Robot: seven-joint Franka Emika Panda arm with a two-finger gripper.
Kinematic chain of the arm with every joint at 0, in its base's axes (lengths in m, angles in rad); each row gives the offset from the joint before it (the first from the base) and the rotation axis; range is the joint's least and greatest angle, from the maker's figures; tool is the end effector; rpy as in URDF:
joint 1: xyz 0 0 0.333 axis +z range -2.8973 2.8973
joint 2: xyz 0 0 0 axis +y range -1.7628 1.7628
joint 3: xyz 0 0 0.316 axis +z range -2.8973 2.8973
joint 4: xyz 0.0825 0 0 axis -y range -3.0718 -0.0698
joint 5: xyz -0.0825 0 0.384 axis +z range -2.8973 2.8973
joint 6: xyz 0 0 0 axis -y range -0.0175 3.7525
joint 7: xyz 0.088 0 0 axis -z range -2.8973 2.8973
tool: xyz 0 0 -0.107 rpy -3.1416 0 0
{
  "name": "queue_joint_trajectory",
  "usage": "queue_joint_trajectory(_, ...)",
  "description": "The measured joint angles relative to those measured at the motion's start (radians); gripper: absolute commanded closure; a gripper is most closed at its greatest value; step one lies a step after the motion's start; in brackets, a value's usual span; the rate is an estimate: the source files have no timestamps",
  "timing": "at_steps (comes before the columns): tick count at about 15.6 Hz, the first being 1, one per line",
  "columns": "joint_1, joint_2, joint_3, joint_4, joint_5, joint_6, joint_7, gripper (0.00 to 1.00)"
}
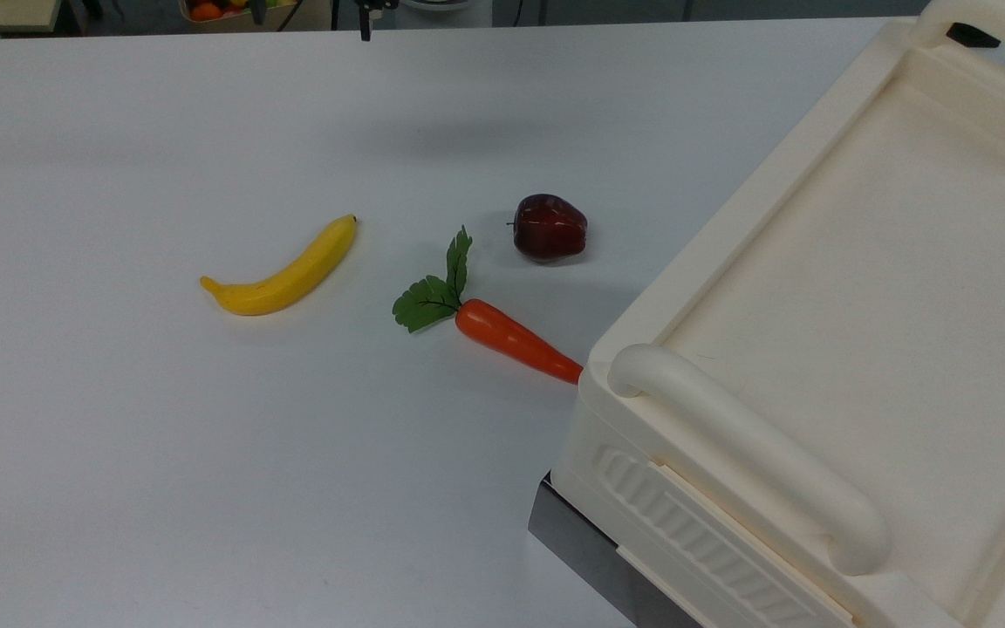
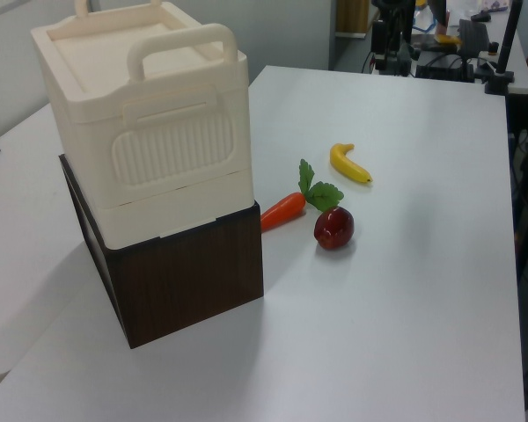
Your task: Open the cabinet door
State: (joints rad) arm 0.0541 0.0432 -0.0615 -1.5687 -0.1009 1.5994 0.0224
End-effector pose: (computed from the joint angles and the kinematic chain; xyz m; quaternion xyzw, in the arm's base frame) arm 0.5697 -0.0140 0.6043 0.9986 -0.0131 -0.0058 0.0518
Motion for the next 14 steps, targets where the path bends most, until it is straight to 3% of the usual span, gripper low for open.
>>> queue_joint_trajectory(11,-0.009,0.000,0.003,0.001,0.001,0.000,0.000,0.00)
queue_joint_trajectory(14,-0.005,0.005,0.015,0.015,0.037,0.002,0.000,0.00)
